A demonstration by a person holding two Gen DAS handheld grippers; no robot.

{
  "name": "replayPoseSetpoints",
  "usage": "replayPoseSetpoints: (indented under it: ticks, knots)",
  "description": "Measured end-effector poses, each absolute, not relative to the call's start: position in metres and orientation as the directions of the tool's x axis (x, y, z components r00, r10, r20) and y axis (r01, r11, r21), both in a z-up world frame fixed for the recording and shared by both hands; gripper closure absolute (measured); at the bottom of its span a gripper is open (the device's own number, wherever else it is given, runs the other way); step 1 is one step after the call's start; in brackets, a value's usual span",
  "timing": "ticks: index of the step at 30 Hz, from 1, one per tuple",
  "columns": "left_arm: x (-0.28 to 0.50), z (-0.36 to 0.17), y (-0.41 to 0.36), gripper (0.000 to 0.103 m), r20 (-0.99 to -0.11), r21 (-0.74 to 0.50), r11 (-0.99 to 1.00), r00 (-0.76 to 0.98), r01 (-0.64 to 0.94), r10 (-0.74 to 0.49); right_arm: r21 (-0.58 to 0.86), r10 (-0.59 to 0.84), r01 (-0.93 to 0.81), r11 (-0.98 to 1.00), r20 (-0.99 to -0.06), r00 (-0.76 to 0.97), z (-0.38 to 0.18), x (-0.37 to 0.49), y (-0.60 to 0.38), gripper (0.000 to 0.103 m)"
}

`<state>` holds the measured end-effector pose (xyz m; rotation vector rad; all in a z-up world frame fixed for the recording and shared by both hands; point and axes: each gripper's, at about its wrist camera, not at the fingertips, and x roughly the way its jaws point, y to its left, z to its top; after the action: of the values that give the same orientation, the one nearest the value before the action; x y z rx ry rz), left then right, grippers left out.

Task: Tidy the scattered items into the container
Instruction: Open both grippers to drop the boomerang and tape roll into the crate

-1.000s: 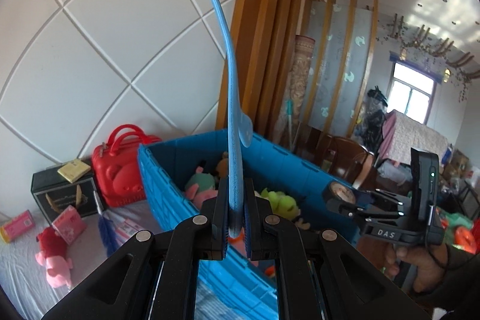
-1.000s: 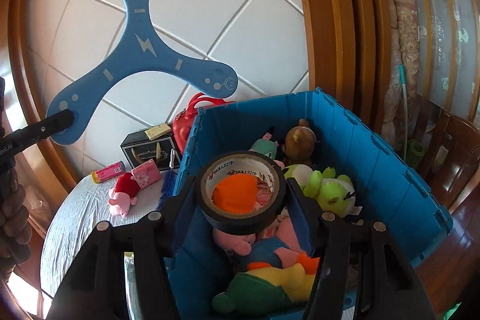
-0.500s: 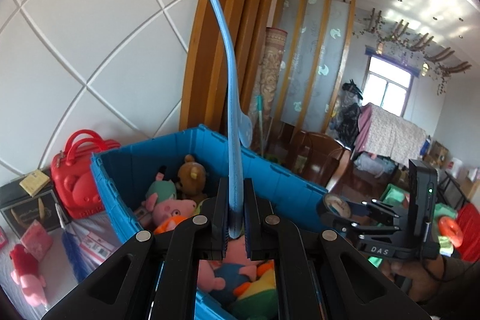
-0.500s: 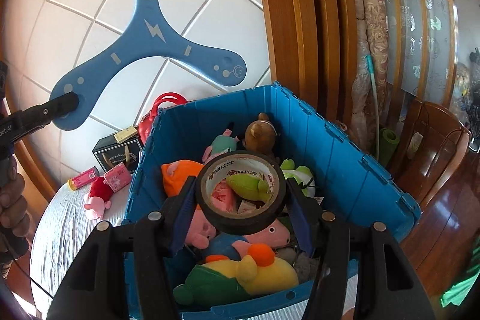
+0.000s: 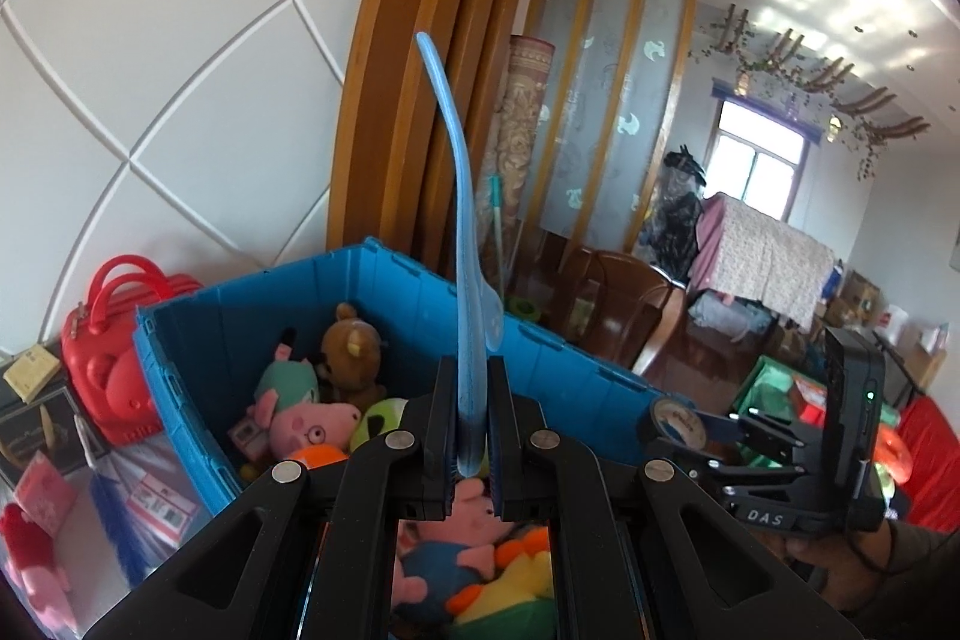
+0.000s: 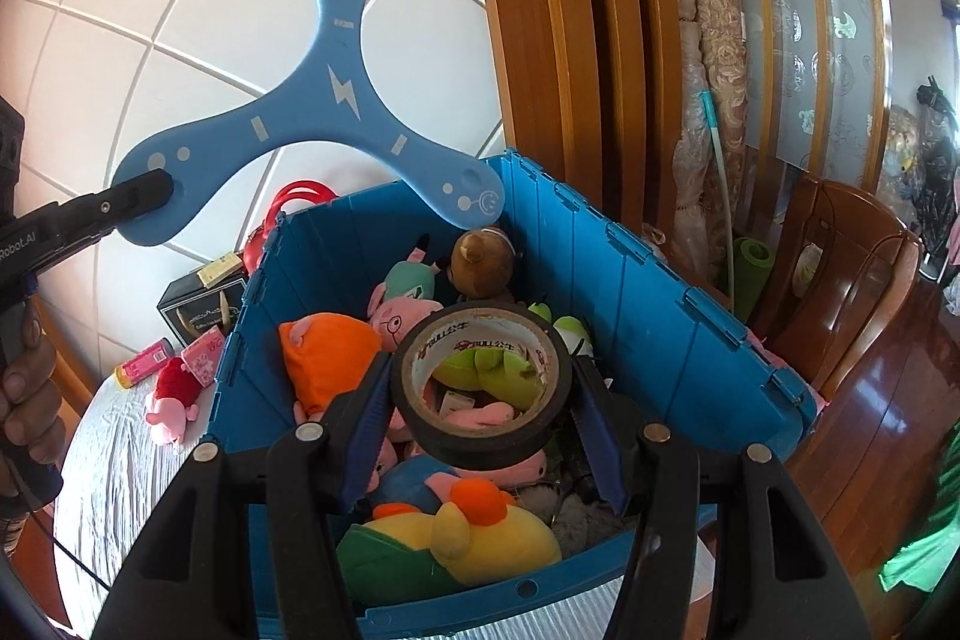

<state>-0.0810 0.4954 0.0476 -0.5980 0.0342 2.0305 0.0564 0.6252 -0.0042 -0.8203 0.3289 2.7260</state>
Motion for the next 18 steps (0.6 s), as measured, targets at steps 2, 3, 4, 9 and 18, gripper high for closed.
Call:
replayPoseSetpoints:
  ticks: [2,3,4,9,18]
  knots:
    - [-0.083,0.046,0.498,0.096,-0.429,-0.217,-0.514,-0.392,-0.83,0.814,0.137,0.195,-0.324,-0.936,-0.564,-0.802,-0.004,0.055,0.626,0.046]
    - [-0.083,0.046,0.499,0.096,-0.429,-0.216,-0.513,-0.391,-0.831,0.814,0.137,0.195,-0.324,-0.936,-0.564,-0.803,-0.004,0.054,0.626,0.046]
    - [-0.084,0.046,0.5,0.096,-0.43,-0.217,-0.511,-0.389,-0.832,0.815,0.137,0.193,-0.323,-0.937,-0.565,-0.802,-0.005,0.053,0.626,0.046]
    - [-0.089,0.047,0.504,0.096,-0.427,-0.223,-0.506,-0.383,-0.833,0.819,0.14,0.19,-0.321,-0.937,-0.566,-0.802,-0.005,0.049,0.625,0.046]
    - [-0.099,0.044,0.51,0.078,-0.446,-0.27,-0.49,-0.343,-0.829,0.827,0.138,0.185,-0.317,-0.938,-0.574,-0.798,-0.008,0.041,0.63,0.046]
